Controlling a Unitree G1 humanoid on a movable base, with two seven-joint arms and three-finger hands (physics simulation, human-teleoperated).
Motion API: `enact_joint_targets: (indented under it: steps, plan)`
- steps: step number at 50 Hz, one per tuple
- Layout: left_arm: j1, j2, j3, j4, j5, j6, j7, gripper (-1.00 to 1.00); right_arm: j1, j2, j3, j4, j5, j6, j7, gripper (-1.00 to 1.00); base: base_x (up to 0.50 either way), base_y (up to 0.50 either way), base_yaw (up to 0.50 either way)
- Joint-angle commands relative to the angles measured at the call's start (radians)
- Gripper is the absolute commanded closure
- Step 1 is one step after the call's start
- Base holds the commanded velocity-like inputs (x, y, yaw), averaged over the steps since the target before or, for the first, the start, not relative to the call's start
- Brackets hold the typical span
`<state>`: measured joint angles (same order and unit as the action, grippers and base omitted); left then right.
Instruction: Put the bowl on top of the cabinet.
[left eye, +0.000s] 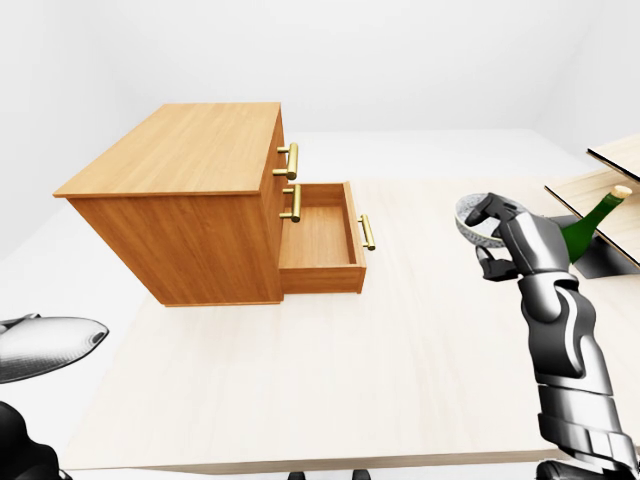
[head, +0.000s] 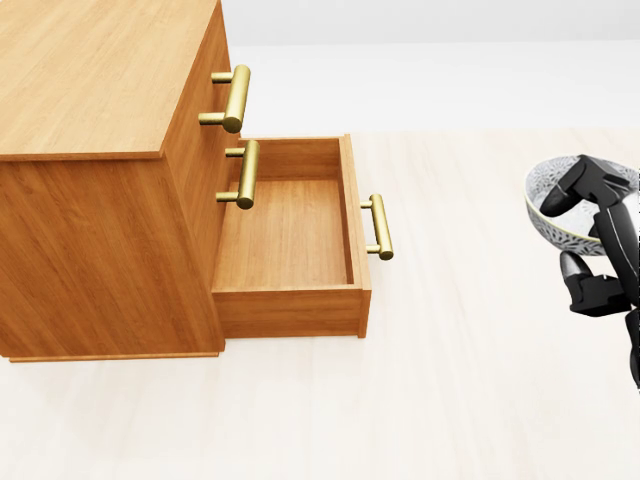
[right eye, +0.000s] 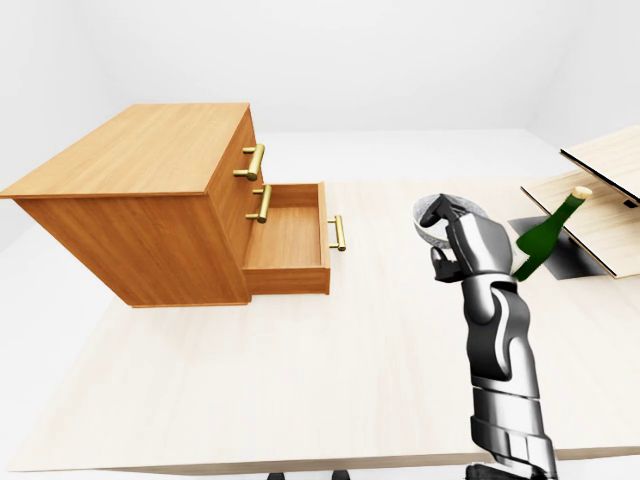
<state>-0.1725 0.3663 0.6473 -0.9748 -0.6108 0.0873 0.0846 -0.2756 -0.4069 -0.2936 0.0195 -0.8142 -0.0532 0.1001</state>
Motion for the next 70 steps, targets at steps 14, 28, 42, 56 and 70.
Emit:
enact_joint_targets:
  steps: [14, 28, 42, 56, 70]
  plan:
    - [-0.001, -0.002, -0.003, -0.005, 0.003, 0.0, -0.002, -1.0, -0.249, -0.024, 0.067, -0.044, 0.037, 0.109, 0.118, 1.0, 0.0, 0.0, 0.0]
    - [-0.002, -0.003, -0.005, -0.001, 0.01, 0.0, -0.008, -1.0, -0.371, -0.008, 0.11, -0.002, 0.037, 0.14, 0.146, 1.0, 0.0, 0.0, 0.0]
    - [-0.004, 0.001, 0.001, -0.005, 0.0, 0.0, -0.001, -1.0, -0.47, 0.025, 0.149, 0.017, 0.034, 0.14, 0.176, 1.0, 0.0, 0.0, 0.0]
    - [-0.009, 0.008, 0.006, -0.006, -0.012, 0.0, 0.008, -1.0, -0.54, 0.058, 0.183, 0.038, 0.011, 0.14, 0.209, 1.0, 0.0, 0.0, 0.0]
    - [-0.008, 0.008, 0.003, -0.008, -0.015, 0.0, 0.013, -1.0, -0.599, 0.079, 0.203, 0.083, 0.001, 0.14, 0.212, 1.0, 0.0, 0.0, 0.0]
